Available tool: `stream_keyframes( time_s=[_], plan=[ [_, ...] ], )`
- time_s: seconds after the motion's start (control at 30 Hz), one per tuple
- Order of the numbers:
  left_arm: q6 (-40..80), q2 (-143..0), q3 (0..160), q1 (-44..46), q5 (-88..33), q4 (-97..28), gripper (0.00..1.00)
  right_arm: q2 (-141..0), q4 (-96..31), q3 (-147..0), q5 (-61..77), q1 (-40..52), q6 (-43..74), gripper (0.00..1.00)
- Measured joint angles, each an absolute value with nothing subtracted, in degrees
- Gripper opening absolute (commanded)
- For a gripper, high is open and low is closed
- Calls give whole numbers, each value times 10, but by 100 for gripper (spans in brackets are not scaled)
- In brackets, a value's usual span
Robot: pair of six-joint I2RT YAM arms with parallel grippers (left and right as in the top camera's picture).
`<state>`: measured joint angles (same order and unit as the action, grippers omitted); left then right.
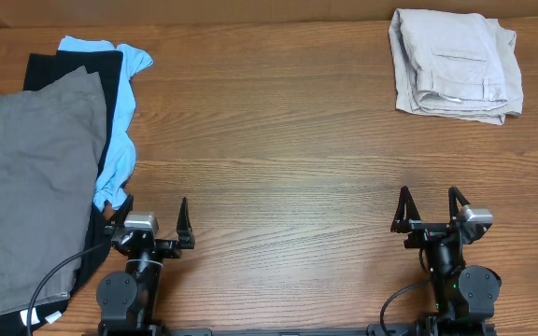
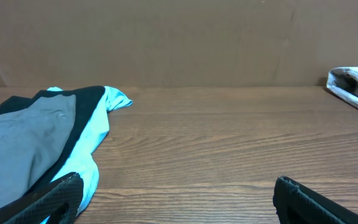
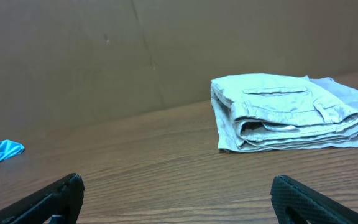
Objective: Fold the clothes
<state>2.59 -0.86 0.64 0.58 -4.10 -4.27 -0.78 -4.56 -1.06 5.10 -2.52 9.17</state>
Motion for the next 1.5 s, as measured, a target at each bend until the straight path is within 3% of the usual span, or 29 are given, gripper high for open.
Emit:
stream_keyframes(
  time_s=[1.37, 1.5],
  plan=[
    [26, -9, 8, 6, -64, 3, 100, -8, -22, -11, 66, -25, 92, 100],
    [22, -17, 48, 6, -82, -49, 100, -8, -53, -43, 78, -25, 92, 100]
  ],
)
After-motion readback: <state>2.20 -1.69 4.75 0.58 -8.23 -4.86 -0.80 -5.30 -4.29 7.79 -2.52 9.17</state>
